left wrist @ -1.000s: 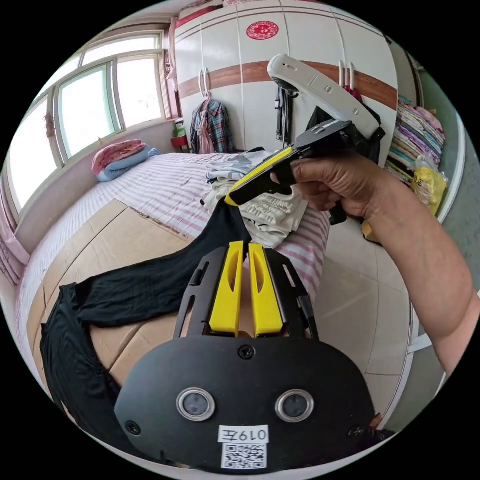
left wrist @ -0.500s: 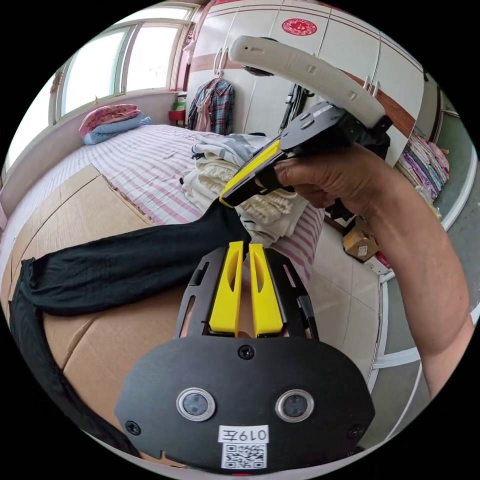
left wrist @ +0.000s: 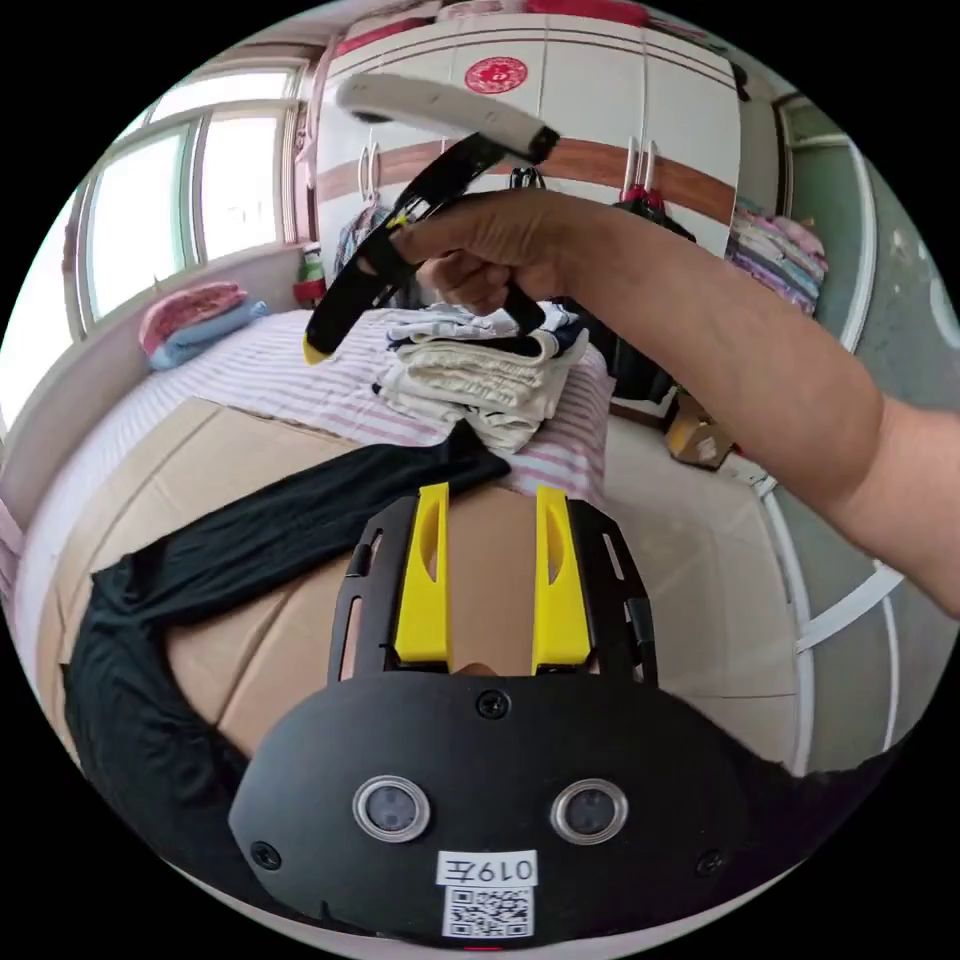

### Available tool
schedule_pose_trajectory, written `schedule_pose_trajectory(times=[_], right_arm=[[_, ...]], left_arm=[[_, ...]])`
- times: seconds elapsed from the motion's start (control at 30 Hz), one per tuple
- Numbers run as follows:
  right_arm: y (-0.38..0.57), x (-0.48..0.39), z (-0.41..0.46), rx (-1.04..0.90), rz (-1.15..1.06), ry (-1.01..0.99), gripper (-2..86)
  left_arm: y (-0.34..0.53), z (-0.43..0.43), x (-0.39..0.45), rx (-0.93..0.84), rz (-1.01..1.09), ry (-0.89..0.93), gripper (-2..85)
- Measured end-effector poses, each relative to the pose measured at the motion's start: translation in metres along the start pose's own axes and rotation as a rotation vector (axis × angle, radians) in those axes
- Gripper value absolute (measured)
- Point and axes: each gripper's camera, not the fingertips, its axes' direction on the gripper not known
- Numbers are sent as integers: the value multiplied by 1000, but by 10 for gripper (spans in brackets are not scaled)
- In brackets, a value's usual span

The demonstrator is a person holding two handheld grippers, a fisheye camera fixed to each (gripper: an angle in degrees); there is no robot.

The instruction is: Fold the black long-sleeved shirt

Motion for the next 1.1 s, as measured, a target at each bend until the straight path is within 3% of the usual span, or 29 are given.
schedule_pose_trajectory(times=[0.17,0.3,0.77,0.93,1.1], right_arm=[[-87,8,96,-94,-51,-156,76],[-133,18,152,-138,-47,-154,67],[-185,50,241,-224,-141,-164,72],[-190,58,254,-212,-183,-166,0],[-198,86,256,-186,-143,-163,-9]], left_arm=[[3,-19,-29,-239,385,-391,125],[9,5,-68,-376,513,-423,121],[-47,47,-137,-455,422,-160,70],[-58,56,-156,-502,399,-44,30],[-68,66,-175,-528,357,-14,12]])
